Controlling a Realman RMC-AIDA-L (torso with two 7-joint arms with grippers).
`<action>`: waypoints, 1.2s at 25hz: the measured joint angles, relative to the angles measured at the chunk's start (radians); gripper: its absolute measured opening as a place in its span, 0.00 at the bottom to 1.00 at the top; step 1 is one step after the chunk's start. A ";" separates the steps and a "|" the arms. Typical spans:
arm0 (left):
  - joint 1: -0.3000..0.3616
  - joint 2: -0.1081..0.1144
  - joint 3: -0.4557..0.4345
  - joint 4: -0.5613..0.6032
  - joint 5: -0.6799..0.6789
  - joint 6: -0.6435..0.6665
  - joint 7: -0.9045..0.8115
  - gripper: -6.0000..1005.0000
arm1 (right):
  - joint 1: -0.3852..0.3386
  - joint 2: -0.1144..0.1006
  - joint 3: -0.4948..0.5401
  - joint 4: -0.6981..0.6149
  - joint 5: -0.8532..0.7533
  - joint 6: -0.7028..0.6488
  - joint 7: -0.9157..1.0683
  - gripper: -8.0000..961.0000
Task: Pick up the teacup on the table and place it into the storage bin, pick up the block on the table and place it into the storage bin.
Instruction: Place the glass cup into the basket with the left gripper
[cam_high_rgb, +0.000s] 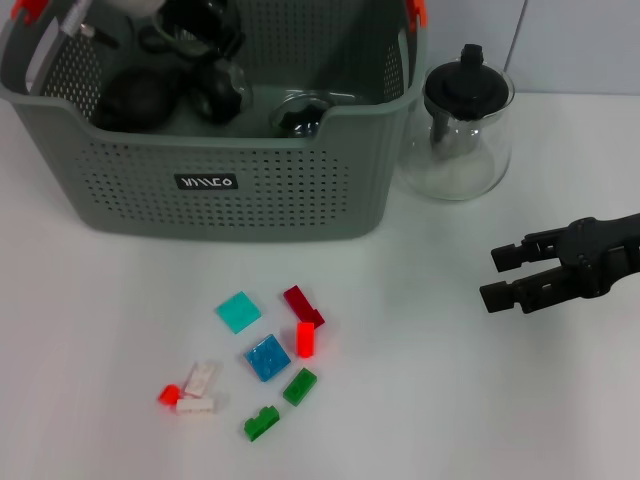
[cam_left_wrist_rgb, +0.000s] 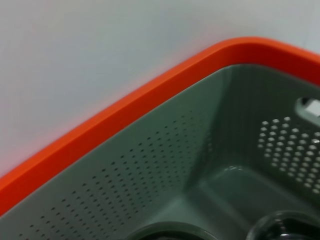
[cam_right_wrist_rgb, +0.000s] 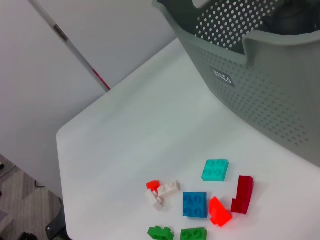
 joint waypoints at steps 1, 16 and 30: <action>-0.007 0.000 0.002 -0.027 0.010 -0.030 -0.003 0.08 | 0.000 0.001 -0.001 0.000 0.000 0.001 0.000 0.98; -0.018 -0.028 0.029 -0.234 0.069 -0.322 -0.015 0.09 | -0.004 0.008 -0.003 0.001 0.000 0.009 -0.004 0.98; -0.003 -0.054 0.081 -0.262 0.071 -0.380 -0.011 0.10 | -0.002 0.010 -0.003 0.001 0.000 0.010 -0.008 0.98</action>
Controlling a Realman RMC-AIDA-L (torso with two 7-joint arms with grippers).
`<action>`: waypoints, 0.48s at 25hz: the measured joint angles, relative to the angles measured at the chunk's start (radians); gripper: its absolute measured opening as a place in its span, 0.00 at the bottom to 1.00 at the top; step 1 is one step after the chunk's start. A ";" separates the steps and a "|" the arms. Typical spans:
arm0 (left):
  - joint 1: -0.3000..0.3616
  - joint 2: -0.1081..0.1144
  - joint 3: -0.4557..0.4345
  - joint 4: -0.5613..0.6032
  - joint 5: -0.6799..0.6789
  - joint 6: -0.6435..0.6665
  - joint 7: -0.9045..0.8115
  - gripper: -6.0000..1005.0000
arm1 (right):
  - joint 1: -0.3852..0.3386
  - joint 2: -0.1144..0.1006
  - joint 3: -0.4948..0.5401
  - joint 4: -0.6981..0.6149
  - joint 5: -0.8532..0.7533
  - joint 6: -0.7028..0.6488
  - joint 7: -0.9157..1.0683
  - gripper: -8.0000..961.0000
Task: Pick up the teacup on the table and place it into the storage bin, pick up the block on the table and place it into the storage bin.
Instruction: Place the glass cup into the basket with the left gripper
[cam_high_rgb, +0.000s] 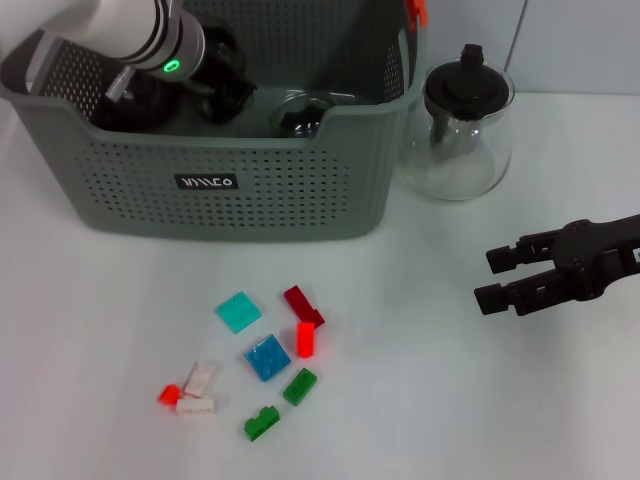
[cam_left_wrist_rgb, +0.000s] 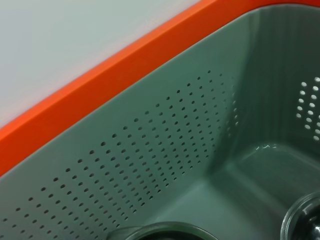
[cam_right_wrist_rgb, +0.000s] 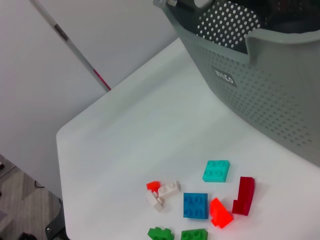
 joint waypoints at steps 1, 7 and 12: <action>0.000 -0.001 0.001 0.000 0.000 0.000 0.000 0.10 | 0.000 0.000 0.000 0.000 0.000 0.000 0.000 0.98; 0.012 -0.011 0.042 0.000 0.000 -0.020 -0.001 0.10 | 0.000 0.000 0.000 0.000 0.000 0.006 -0.002 0.98; 0.014 -0.013 0.050 -0.001 0.000 -0.027 -0.003 0.11 | -0.001 0.000 0.000 0.000 0.000 0.009 -0.002 0.98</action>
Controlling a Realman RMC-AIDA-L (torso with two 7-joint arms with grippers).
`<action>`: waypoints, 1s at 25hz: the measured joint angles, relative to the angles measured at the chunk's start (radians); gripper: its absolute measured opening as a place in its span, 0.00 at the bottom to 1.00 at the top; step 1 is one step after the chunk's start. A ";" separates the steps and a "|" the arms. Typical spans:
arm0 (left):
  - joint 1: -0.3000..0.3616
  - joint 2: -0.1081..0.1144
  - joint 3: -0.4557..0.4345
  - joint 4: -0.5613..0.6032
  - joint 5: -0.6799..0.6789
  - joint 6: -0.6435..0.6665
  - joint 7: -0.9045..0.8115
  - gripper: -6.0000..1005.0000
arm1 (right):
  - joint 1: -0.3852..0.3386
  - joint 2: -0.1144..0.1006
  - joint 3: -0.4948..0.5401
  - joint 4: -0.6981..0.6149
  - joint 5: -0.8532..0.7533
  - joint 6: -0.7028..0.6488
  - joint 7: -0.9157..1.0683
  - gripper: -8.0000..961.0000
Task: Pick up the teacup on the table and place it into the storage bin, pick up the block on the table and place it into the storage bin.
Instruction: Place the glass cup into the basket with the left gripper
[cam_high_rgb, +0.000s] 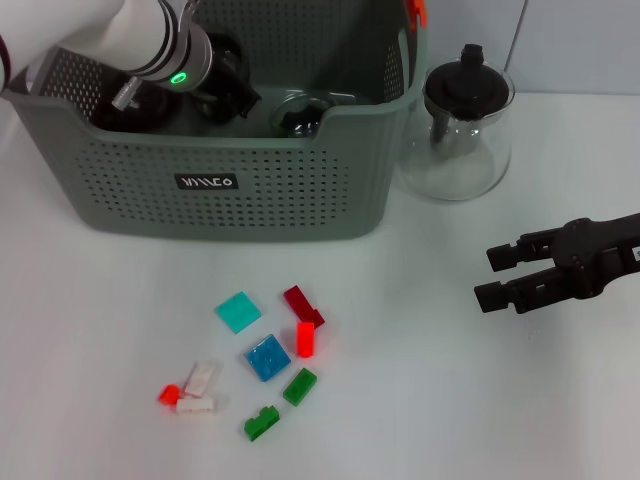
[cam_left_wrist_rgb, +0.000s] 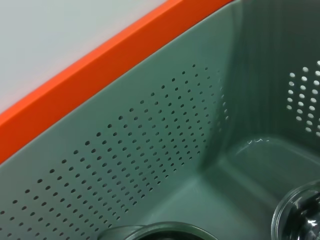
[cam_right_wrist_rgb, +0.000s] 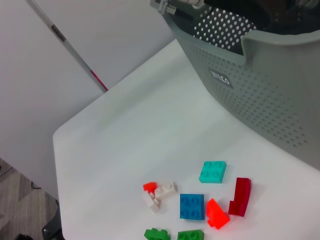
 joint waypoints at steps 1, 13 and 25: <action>0.000 0.000 0.000 0.000 0.000 0.000 0.000 0.11 | 0.000 0.000 0.000 0.000 0.000 0.000 0.000 0.98; 0.009 -0.008 0.016 0.012 0.000 -0.004 0.004 0.12 | 0.001 0.002 0.000 0.000 0.000 0.002 0.000 0.98; 0.009 -0.007 0.017 0.014 0.000 -0.008 0.004 0.15 | 0.001 0.002 0.000 0.000 0.000 0.004 0.000 0.98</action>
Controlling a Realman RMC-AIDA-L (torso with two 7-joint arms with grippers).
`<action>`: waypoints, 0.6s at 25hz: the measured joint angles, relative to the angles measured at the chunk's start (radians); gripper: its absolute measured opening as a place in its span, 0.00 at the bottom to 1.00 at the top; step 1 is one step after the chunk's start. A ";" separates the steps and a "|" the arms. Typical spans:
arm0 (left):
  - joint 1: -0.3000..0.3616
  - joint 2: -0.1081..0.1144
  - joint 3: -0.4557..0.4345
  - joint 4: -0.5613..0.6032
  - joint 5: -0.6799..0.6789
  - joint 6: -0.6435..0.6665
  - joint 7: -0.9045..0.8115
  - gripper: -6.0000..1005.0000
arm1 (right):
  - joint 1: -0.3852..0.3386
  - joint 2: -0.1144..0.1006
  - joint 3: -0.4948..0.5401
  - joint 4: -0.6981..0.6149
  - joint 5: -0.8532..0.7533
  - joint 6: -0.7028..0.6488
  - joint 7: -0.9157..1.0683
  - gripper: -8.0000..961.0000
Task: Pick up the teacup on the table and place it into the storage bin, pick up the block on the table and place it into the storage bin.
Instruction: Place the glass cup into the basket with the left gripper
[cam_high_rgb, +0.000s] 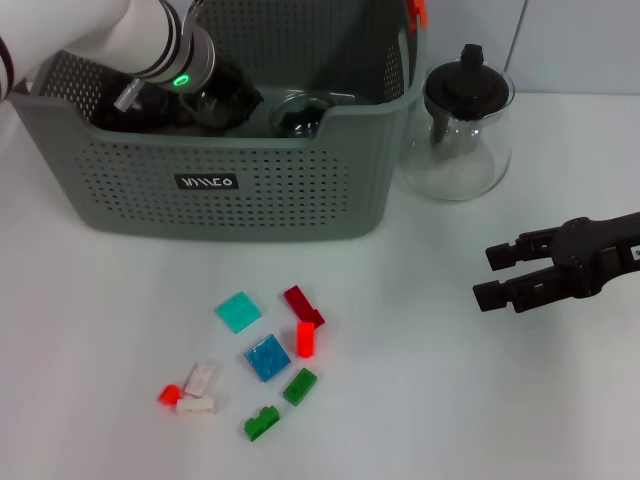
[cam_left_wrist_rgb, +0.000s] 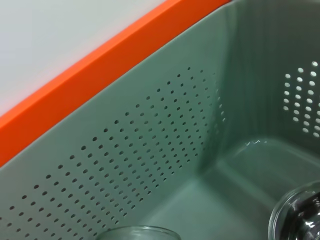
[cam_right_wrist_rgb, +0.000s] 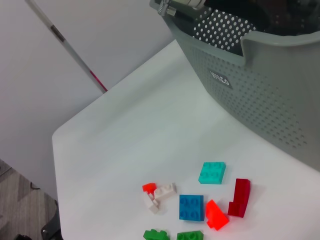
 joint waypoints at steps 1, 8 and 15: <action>0.000 0.000 0.000 0.001 0.000 0.000 0.000 0.15 | 0.000 0.000 0.000 0.000 0.000 0.000 0.000 0.98; 0.038 -0.002 0.000 0.136 0.000 0.082 -0.002 0.27 | -0.003 0.000 0.000 -0.002 0.000 0.000 0.000 0.98; 0.083 -0.004 -0.011 0.338 -0.001 0.240 -0.011 0.55 | -0.006 -0.003 0.002 -0.003 0.000 0.000 -0.007 0.98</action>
